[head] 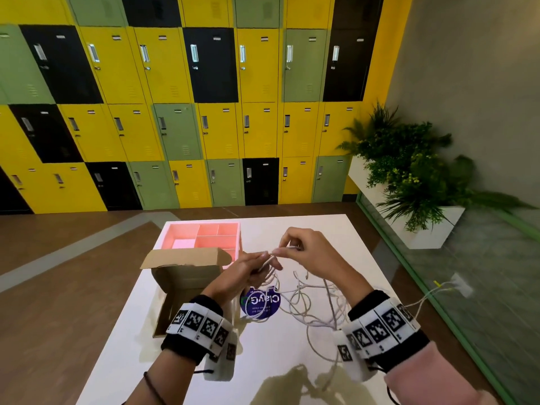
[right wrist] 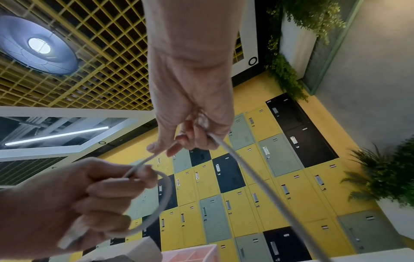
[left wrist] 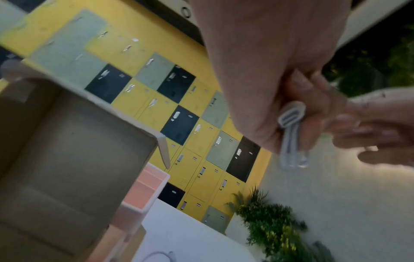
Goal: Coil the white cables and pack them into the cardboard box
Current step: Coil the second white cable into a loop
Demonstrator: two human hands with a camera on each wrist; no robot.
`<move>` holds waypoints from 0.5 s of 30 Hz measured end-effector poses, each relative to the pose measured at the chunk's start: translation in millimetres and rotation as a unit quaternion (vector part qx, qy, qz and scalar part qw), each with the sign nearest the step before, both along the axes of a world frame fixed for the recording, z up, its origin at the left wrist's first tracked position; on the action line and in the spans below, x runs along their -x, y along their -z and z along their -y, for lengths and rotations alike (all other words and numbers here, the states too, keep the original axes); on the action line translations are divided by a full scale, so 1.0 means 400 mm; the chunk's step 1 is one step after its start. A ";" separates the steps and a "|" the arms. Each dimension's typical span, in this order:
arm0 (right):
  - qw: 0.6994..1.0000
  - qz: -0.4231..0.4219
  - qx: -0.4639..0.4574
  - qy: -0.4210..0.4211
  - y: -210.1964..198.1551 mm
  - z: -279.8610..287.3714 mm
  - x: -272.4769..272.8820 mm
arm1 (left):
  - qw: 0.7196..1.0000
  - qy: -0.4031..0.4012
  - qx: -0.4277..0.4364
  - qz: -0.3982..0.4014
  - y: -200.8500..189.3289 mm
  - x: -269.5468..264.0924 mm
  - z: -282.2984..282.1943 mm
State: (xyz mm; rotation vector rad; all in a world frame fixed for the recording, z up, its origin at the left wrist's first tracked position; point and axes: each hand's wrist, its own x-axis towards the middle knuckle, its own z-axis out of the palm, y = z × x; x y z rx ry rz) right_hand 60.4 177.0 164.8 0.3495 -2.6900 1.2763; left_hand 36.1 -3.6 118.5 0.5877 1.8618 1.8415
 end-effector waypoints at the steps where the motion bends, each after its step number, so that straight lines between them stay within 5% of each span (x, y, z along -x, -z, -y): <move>1: 1.000 0.001 0.010 0.006 -0.002 -0.005 0.007 | 0.999 0.016 -0.027 0.024 -0.002 0.002 0.005; 9: 0.997 -0.027 0.066 0.022 0.004 -0.032 0.015 | 0.948 0.082 -0.248 0.184 -0.014 0.015 0.015; 15: 0.998 -0.011 0.057 0.014 0.057 -0.026 0.005 | 0.931 0.079 -0.294 0.201 -0.021 0.016 -0.010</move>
